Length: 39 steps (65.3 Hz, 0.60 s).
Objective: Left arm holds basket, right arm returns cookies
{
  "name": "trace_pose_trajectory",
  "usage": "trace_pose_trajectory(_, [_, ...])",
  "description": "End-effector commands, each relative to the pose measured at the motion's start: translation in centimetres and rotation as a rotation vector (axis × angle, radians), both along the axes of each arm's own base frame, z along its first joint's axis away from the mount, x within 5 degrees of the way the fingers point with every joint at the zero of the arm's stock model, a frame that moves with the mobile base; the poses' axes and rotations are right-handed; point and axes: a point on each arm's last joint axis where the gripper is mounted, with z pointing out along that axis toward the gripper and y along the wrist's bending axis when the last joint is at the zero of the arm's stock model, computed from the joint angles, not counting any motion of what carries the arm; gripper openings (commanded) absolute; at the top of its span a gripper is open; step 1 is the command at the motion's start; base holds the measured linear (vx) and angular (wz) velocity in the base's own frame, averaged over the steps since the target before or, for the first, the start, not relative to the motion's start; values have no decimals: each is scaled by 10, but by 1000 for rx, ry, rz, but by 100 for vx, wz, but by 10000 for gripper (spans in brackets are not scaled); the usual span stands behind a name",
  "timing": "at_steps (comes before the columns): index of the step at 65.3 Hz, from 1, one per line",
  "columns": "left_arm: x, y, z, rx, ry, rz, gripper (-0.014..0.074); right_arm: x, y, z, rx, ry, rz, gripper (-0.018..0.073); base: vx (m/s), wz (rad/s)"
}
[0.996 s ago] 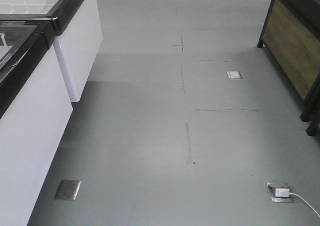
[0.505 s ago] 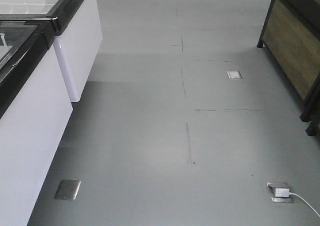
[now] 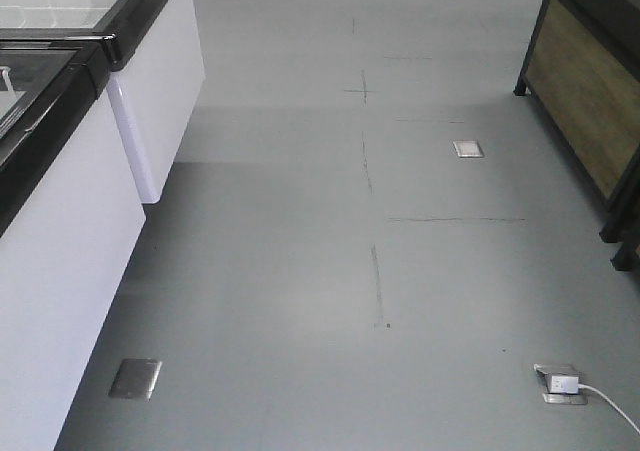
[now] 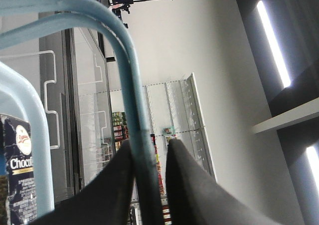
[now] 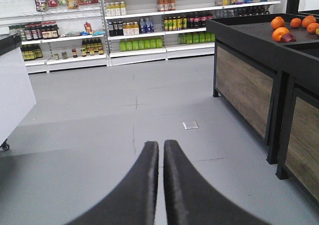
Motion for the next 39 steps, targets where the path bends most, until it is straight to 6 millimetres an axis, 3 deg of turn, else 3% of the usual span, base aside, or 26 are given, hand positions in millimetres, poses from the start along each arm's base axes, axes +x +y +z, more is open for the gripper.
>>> trace_pose_trajectory(1, [-2,-1,21,72,-93,3,67,0,0,2,-29,-68,-2,-6,0,0])
trace_pose_trajectory(9, [-2,-1,21,72,-93,3,-7,0,0,2,-29,-68,-2,-6,0,0])
trace_pose_trajectory(39, [-2,-6,34,160,-205,-6,-6,0,0,2,-29,-68,-2,-6,0,0])
